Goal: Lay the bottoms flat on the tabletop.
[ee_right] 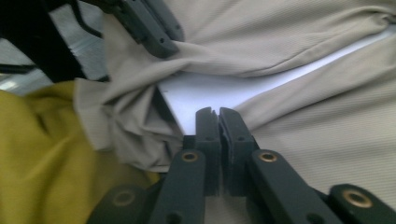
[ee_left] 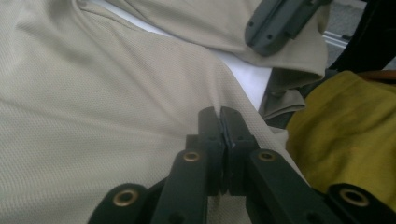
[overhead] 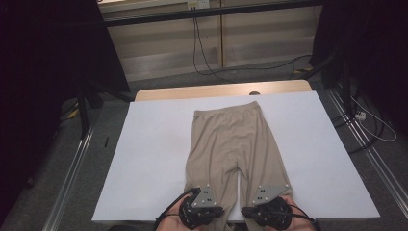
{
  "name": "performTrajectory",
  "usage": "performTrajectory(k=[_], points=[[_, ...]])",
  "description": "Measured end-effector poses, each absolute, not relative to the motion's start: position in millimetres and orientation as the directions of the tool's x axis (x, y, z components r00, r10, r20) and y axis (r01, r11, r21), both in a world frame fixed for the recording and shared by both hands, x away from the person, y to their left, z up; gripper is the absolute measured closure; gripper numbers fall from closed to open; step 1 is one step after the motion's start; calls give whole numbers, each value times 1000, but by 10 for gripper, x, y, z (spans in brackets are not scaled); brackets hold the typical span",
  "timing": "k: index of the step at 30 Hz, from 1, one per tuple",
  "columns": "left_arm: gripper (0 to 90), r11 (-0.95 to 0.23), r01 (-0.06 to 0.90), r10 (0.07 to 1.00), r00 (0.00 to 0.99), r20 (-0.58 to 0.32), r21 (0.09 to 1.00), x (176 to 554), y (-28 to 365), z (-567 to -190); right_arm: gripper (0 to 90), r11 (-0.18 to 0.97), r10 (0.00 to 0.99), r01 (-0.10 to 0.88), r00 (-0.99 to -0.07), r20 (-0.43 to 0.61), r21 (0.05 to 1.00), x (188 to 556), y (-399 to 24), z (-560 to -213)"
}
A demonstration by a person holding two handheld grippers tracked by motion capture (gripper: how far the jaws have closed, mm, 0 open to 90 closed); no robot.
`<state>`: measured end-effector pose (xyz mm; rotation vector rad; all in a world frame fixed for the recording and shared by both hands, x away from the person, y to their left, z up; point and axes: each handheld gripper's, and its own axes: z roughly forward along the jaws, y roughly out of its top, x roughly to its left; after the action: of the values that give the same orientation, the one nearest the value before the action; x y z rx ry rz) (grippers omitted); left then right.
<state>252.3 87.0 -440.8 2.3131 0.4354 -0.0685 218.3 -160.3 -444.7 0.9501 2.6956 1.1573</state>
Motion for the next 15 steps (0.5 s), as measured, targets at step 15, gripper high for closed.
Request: performTrajectory(k=[15], points=[[625,-514,477,587,802,-114,713,2997,1520,-4246,660,303,821,608,-558,123,734,2582,-2564,-4275]])
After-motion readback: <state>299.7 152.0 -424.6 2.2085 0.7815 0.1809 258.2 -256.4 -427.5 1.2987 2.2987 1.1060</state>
